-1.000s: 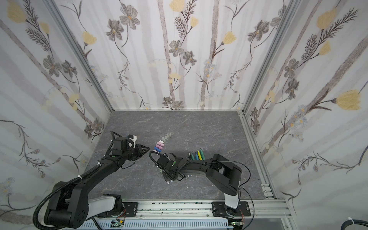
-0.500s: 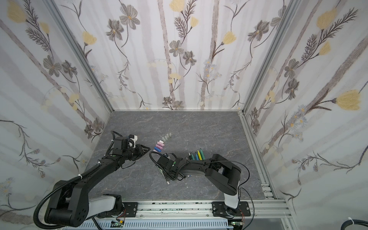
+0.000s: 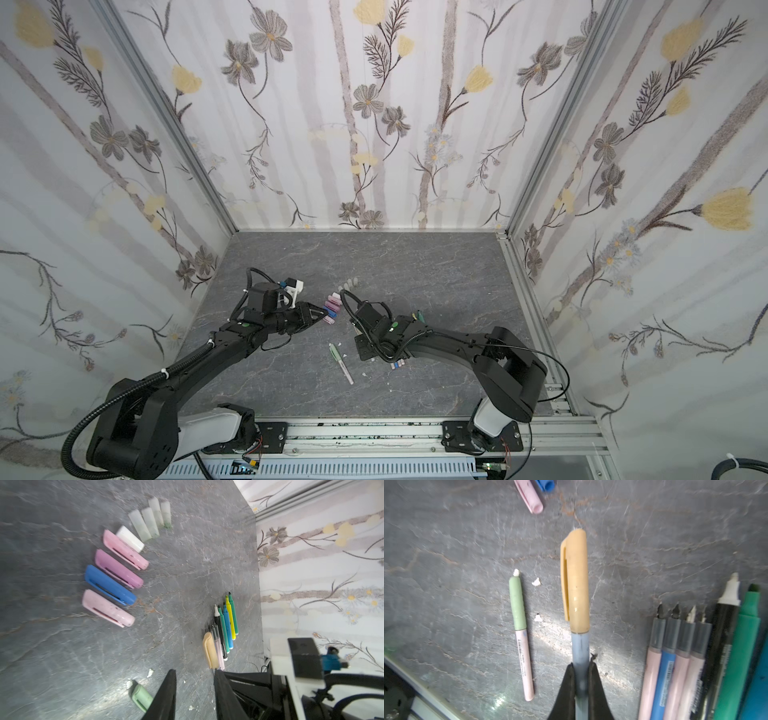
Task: Open the pen caps
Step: 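Grasp the beige-capped light blue pen body with the right gripper, then lift the pen toward the left gripper and close the left gripper on the beige cap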
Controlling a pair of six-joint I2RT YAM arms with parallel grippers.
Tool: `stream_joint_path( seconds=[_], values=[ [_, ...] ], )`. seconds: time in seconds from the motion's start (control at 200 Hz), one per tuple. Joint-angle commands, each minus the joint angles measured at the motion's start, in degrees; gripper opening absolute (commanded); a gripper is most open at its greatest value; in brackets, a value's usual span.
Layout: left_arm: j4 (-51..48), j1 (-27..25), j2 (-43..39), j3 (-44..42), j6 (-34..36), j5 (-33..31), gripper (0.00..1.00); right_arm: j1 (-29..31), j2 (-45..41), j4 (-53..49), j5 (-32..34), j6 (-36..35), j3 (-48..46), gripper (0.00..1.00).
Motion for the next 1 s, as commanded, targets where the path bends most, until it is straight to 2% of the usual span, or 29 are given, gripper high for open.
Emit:
stream_joint_path(
  seconds=[0.0,0.525,0.994],
  values=[
    [3.4,-3.1,0.8,0.8,-2.8,-0.6,0.31,-1.4,-2.2,2.0,-2.4,-1.4,0.3,0.0],
    [10.3,-10.4,6.5,3.7,-7.5,-2.6,0.32,-3.2,-4.5,6.0,-6.1,-0.6,-0.1,0.0],
    [13.3,-12.0,11.0,5.9,-8.6,-3.2,0.31,-3.2,-4.4,7.8,-8.9,-0.3,-0.2,0.0]
  ],
)
